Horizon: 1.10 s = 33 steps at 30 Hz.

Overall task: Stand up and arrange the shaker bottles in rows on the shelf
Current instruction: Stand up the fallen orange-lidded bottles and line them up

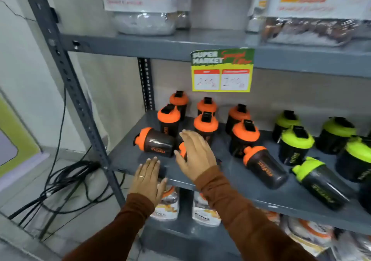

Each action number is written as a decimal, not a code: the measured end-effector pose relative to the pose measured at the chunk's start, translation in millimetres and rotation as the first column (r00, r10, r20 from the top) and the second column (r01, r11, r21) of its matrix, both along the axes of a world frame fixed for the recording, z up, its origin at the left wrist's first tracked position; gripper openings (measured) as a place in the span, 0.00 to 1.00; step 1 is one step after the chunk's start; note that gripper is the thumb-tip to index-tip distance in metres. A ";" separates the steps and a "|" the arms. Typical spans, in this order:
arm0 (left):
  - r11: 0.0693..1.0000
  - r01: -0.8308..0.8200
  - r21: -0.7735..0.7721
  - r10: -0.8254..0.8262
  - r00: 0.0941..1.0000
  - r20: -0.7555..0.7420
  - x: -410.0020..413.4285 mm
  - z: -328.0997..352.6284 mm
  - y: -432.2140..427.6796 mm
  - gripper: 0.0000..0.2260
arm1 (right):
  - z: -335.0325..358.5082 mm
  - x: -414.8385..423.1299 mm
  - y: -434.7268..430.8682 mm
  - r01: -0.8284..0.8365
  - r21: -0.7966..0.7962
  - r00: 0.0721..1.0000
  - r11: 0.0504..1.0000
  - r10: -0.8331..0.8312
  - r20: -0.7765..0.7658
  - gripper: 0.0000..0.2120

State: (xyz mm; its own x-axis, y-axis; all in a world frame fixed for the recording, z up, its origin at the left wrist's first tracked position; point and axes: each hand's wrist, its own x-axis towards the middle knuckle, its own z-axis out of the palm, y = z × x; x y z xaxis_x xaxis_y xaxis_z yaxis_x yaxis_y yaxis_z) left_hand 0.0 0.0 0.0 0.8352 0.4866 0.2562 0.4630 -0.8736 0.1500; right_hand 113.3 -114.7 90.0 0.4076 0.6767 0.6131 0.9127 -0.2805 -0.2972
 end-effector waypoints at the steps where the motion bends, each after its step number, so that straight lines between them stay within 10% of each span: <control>1: 0.999 -0.033 -0.022 0.033 0.999 -0.008 -1.4 -6.4 10.8 0.35 | -3.8 2.6 13.9 -0.002 -0.046 0.999 0.999 0.000 -0.034 0.24; 11: 0.998 -0.057 -0.004 0.055 0.988 -0.145 -2.2 -35.8 71.6 0.48 | -16.1 6.5 101.4 0.029 -0.496 0.993 0.868 -0.082 -0.086 0.33; 24: 0.998 -0.063 -0.024 0.058 0.985 -0.164 3.2 -50.9 83.4 0.31 | -25.2 2.3 141.4 0.092 -0.599 0.992 0.796 -0.126 -0.016 0.29; 33: 0.996 -0.077 -0.033 0.069 0.979 -0.191 2.5 -44.4 78.4 0.49 | -35.3 12.0 134.3 0.173 -0.615 0.980 0.769 -0.196 0.030 0.28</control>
